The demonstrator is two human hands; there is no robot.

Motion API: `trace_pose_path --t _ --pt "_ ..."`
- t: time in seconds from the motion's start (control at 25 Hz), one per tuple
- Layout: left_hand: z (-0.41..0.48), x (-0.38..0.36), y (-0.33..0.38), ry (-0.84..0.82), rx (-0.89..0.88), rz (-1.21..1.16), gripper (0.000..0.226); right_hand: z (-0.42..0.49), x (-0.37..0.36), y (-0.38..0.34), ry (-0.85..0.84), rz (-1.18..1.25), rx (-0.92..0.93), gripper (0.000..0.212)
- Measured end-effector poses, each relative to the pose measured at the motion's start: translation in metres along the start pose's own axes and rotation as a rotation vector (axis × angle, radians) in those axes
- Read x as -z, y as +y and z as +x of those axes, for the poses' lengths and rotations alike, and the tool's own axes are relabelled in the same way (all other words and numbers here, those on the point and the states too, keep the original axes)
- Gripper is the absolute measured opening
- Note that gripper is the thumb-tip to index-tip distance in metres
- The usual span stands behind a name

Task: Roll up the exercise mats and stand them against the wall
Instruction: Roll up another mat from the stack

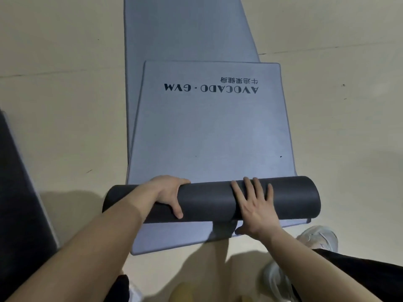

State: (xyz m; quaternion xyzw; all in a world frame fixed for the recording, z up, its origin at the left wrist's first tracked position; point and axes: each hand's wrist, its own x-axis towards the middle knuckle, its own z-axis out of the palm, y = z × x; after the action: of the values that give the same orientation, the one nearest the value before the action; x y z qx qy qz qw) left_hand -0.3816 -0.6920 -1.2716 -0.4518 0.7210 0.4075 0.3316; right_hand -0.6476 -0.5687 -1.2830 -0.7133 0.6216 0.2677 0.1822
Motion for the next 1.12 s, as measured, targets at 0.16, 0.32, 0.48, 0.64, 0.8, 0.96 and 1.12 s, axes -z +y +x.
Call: trace_pose_path --t 0.16,0.32,0.48,0.64,0.8,0.96,1.12 --pt "-0.024 -0.029 0.004 0.680 0.136 0.043 0.081 0.049 0.038 0.025 -0.049 0.189 0.097 0.136" --pt "-0.017 -0.055 0.016 0.531 0.257 0.179 0.135 0.064 0.053 0.044 0.075 0.308 0.014 0.123" --pt "0.025 0.015 -0.017 0.529 0.111 0.107 0.138 0.049 0.010 0.050 0.368 0.109 -0.067 0.127" --pt "0.040 0.031 -0.033 0.697 0.040 0.161 0.119 0.121 0.068 0.077 0.232 0.098 -0.007 0.136" --pt "0.057 0.050 -0.031 0.651 0.141 0.302 0.136 0.151 0.090 0.105 0.195 0.108 0.064 0.143" --pt "0.059 0.088 -0.027 0.535 0.112 0.245 0.129 0.135 0.077 0.096 0.244 -0.137 0.071 0.141" --pt "0.022 0.045 -0.018 0.267 0.127 0.063 0.124 0.091 0.078 0.074 0.045 -0.073 0.158 0.121"
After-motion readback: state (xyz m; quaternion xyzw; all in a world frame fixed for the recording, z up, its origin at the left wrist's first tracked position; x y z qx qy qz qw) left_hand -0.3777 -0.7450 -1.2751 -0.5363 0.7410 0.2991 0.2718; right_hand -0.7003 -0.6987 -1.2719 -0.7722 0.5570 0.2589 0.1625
